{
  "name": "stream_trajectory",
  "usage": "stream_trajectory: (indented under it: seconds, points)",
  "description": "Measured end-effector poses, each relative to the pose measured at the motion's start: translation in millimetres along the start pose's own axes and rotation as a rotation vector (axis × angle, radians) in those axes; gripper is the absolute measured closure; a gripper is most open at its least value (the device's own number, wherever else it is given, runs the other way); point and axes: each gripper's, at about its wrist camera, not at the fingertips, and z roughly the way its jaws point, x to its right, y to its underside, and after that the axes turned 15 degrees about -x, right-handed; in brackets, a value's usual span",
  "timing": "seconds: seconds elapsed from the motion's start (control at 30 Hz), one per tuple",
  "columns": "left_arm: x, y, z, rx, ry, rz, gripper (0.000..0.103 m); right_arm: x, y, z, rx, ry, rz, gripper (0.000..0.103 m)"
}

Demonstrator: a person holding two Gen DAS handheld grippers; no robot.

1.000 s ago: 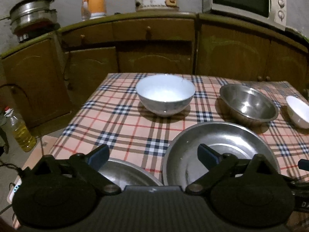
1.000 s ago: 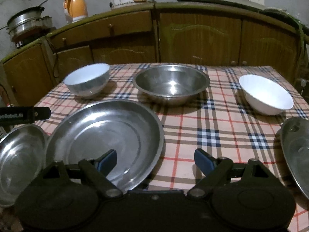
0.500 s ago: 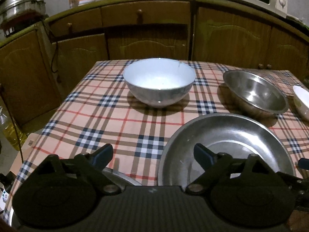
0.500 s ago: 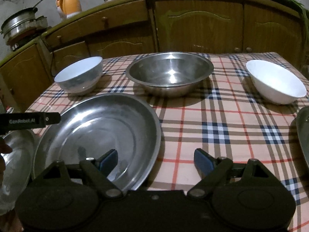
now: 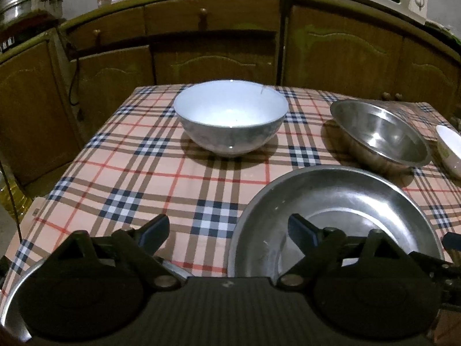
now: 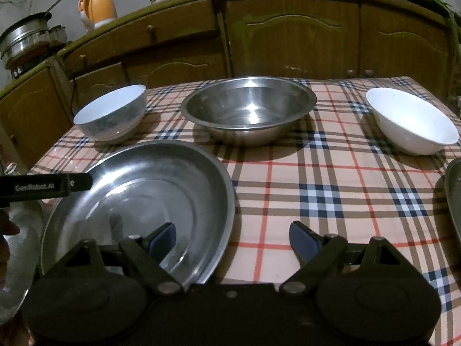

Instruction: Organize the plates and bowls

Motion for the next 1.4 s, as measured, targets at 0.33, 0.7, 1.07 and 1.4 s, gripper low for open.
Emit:
stream_trajectory:
  seconds: [0.33,0.7,1.07,1.4]
  points:
    - [1.3,0.1,10.2,-0.024,0.004,0.007,0.019,-1.4,-1.8,3.2,0.005,0.011,-0.009,0.001]
    - [5.6,2.0,18.1,-0.037,0.012,0.021,0.025,-5.3,-2.7,6.5,0.014,0.017,-0.024,0.0]
    - [11.0,-1.3,20.1,-0.025,0.008,0.053,0.028,-8.5,-3.1,7.4,0.02,0.019,-0.032,0.001]
    - [17.2,-1.8,21.8,-0.018,0.049,0.108,0.046,-9.8,-3.6,7.5,0.032,0.016,-0.045,0.022]
